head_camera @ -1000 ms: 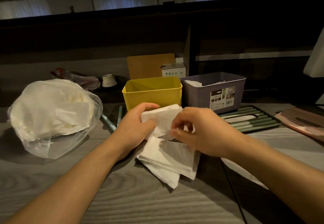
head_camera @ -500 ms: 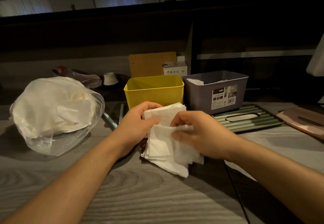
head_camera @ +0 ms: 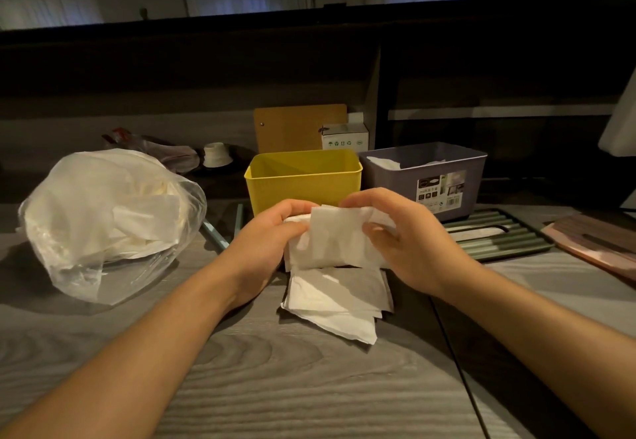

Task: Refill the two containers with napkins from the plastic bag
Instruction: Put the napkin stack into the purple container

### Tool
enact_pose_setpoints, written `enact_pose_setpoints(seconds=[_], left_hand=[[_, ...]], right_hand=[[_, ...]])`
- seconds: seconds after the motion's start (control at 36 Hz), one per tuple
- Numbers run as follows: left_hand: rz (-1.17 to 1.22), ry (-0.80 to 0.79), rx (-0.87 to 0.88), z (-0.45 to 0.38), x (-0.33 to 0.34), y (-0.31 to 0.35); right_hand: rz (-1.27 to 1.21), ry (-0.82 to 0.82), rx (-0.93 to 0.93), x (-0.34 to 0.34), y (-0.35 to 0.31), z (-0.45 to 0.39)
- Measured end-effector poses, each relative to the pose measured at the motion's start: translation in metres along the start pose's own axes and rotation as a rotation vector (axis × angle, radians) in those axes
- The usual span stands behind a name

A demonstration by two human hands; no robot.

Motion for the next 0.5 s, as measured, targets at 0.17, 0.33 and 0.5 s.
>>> enact_pose_setpoints(seconds=[0.17,0.33,0.5], left_hand=[[0.106,-0.012,-0.026,0.005,0.001,0.005],[-0.083,-0.107,0.140,0.009,0.009,0.011],[-0.074,-0.108,0.149,0.009,0.007,0.008]], right_hand=[[0.010,0.006,-0.130,0.011,-0.010,-0.003],[0.000,-0.046,-0.208,0.025,-0.019,0.000],[0.015,0.025,-0.016,0.009,0.002,-0.001]])
Point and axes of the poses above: each hand's wrist, its own z-axis away from the middle knuckle, its own x-axis out of the palm, y = z × x, the point moved 10 cm from there along -z, towards the middle knuckle, and after that the axes turned 15 degrees about y, right-handed, at the moved point
